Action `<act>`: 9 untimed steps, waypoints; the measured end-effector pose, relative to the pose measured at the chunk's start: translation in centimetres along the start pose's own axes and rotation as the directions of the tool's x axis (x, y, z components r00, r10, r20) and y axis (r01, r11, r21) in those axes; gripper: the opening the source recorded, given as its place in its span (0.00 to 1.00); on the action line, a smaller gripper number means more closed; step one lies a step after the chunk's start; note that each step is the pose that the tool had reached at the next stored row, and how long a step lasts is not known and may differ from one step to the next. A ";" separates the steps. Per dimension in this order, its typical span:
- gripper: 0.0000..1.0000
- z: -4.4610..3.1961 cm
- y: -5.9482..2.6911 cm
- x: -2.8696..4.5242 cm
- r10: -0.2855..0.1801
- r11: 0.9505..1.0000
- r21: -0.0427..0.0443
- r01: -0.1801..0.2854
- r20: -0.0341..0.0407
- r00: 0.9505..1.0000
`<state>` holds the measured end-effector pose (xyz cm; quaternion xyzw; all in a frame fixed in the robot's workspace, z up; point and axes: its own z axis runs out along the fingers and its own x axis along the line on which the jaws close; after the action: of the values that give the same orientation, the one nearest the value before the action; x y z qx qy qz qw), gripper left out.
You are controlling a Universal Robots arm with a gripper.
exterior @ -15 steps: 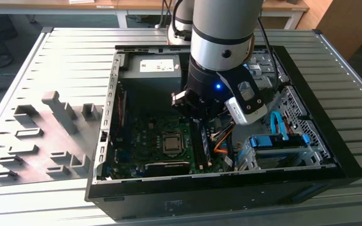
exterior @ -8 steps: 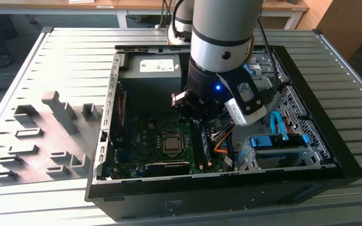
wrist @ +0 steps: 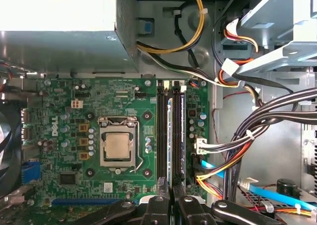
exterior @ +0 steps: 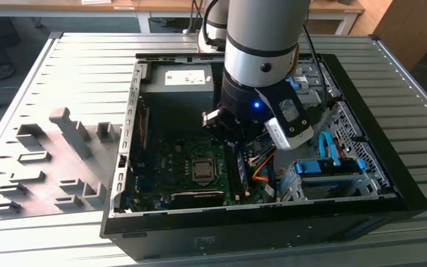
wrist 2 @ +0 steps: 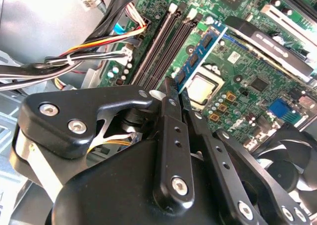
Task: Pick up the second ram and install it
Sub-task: 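Insert the second ram into the second slot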
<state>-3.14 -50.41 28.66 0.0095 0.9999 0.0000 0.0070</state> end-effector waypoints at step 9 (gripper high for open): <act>0.14 0.21 0.00 0.00 0.000 1.000 0.000 0.000 0.000 1.000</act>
<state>-3.14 -50.41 28.46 0.0096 0.9999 0.0000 0.0070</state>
